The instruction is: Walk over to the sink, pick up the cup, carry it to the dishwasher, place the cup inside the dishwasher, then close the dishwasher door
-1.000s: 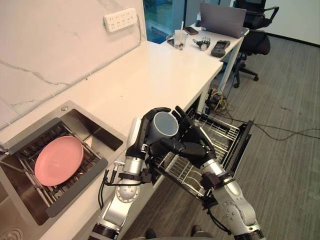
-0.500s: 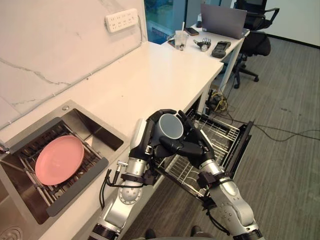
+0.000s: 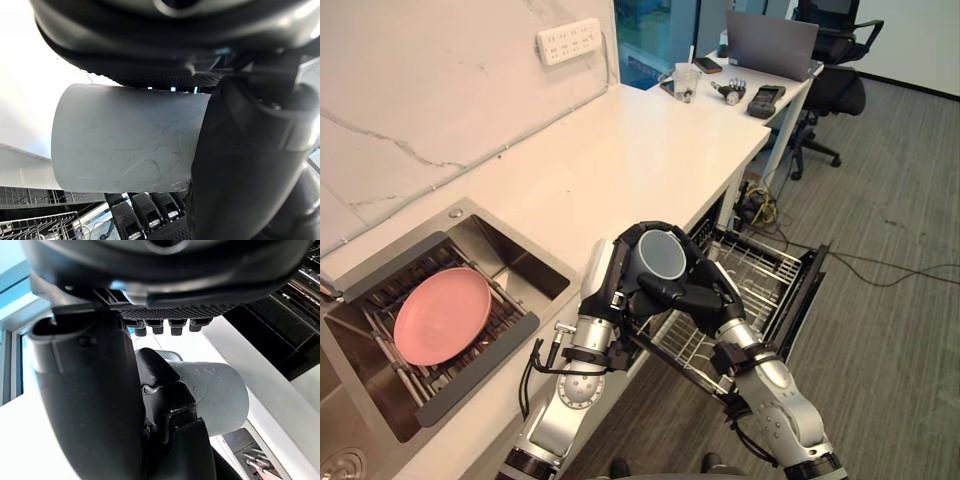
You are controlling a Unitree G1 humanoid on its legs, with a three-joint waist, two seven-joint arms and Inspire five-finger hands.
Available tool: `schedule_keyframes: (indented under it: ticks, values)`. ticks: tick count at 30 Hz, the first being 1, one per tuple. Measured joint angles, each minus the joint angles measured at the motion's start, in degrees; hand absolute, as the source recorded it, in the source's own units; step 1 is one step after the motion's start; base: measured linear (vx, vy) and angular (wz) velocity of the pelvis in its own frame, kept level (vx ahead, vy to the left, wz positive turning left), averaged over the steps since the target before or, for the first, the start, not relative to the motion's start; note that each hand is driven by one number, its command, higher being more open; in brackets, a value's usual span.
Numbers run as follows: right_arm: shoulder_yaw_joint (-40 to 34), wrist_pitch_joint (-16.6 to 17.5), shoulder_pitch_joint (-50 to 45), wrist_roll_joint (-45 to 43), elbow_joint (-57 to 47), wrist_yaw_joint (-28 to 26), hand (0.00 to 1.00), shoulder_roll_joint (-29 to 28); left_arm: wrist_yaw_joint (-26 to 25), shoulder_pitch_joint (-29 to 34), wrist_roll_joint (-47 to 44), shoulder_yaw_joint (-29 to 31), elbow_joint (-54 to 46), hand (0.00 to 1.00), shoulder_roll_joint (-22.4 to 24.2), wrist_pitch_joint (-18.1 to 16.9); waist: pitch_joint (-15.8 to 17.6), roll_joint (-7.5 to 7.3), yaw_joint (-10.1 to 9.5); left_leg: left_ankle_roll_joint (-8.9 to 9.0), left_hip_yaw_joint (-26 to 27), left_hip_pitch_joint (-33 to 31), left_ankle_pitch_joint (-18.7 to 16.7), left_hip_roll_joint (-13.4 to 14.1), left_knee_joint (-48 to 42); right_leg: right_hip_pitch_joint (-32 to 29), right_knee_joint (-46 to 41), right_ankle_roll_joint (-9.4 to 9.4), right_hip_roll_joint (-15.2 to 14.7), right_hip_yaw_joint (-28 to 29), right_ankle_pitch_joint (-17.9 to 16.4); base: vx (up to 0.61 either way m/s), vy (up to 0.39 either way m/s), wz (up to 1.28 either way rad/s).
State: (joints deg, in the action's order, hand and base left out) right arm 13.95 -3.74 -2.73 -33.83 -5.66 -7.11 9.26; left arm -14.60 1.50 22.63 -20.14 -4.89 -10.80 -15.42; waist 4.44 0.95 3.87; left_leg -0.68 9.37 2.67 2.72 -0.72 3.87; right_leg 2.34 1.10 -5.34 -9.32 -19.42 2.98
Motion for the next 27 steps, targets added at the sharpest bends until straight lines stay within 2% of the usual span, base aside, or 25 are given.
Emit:
schedule_keyframes:
  ticks: [2, 7, 8, 14, 20, 27]
  values:
    - [0.1, -0.3, 0.0, -0.1, 0.3, -0.1, 1.00, 0.2, 1.9, 0.0, -0.2, 0.0, -0.4, 0.00, -0.4, 0.5, 0.0, 0.00, 0.00, 0.02, -0.2, 0.0, 0.1, 0.0, 0.0, 0.1, 0.1, 0.00, 0.0, -0.2, 0.0, -0.01, 0.002, 0.06]
    - [1.0, -1.3, 0.7, 0.2, 0.3, -0.1, 1.00, 1.2, 7.0, -0.4, -1.7, 0.4, -4.4, 0.00, -4.0, 4.5, -0.3, 0.02, 0.07, 0.10, -0.7, 0.0, 0.2, 0.0, 0.0, 0.5, 0.3, 0.03, 0.0, -0.7, 0.0, -0.01, 0.003, 0.05]
    - [1.4, -1.7, 1.4, 0.2, 0.3, -0.2, 0.00, 1.5, 8.1, -0.7, -2.8, 0.9, -4.9, 0.00, -4.8, 4.8, -0.3, 0.04, 0.06, 0.12, -0.7, 0.0, 0.2, 0.0, 0.0, 0.5, 0.3, 0.07, 0.1, -0.8, 0.1, 0.00, 0.000, 0.00]
    - [2.5, -2.5, 4.2, 0.3, 0.7, -1.1, 0.00, 2.1, 12.0, -1.1, -5.8, 4.2, -7.0, 0.00, -7.9, 5.1, -0.3, 0.05, -0.25, 0.14, -1.0, -0.1, 0.4, 0.0, 0.0, 0.6, 0.5, 0.19, 0.1, -1.0, 0.2, 0.00, 0.000, 0.00]
    - [2.1, -2.4, 4.6, 0.1, 1.0, -1.5, 0.00, 3.2, 14.8, -1.1, -7.5, 5.1, -7.9, 0.00, -9.7, 5.1, -0.3, 0.07, -0.79, 0.13, -1.0, -0.2, 0.4, 0.0, 0.0, 0.7, 1.0, 0.18, 0.2, -1.1, 0.3, 0.00, 0.000, 0.00]
    - [2.1, -1.9, 4.5, 0.1, 1.6, -1.5, 0.00, 2.9, 15.4, -1.1, -8.0, 5.4, -8.0, 0.00, -10.5, 5.1, -0.3, 0.08, -0.90, 0.14, -1.1, -0.2, 0.4, 0.0, 0.0, 0.7, 1.0, 0.18, 0.2, -1.2, 0.3, 0.00, 0.000, 0.00]
